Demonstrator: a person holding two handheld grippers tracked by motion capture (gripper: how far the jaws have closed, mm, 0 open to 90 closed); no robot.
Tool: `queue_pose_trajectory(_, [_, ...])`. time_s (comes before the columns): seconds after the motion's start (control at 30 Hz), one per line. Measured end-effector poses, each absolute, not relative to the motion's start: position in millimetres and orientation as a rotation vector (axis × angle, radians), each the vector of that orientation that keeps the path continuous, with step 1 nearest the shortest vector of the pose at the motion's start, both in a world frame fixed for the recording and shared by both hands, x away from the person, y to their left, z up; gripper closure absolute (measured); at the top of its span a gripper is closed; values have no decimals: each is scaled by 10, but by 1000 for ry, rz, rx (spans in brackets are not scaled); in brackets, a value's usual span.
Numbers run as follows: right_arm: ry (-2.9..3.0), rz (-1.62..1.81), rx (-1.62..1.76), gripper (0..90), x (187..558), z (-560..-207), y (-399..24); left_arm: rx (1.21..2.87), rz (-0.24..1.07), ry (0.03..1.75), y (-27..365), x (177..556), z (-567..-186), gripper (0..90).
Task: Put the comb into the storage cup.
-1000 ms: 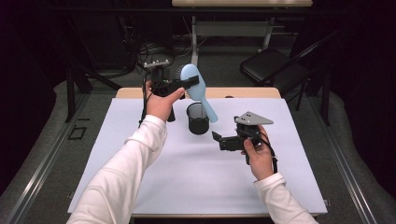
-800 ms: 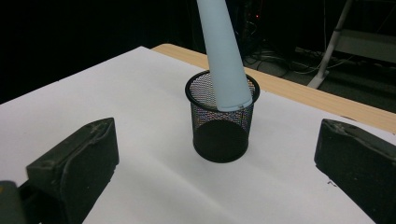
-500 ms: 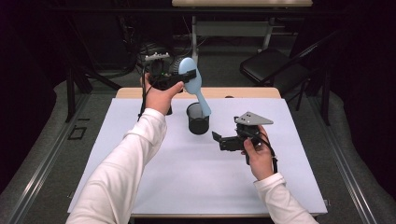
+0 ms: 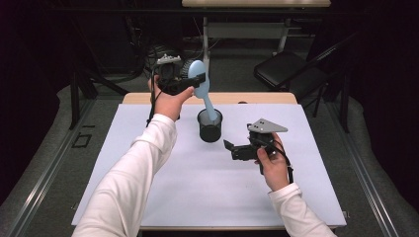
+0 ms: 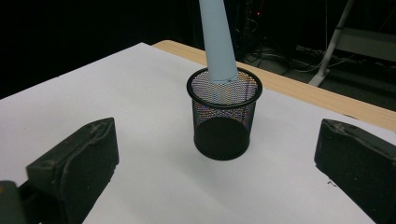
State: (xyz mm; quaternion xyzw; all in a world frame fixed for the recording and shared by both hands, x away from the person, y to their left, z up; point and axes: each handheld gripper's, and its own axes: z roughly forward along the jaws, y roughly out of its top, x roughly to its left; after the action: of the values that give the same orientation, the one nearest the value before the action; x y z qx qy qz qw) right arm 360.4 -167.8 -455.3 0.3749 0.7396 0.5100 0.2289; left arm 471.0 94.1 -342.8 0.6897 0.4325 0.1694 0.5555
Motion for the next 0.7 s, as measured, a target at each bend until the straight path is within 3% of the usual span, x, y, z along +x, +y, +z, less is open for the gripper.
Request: queue_pose_trajectory(0.7, [2037, 1399, 1030, 0, 3607, -4559, -1679, 1638, 472, 1013, 903, 4731, -3594, 485])
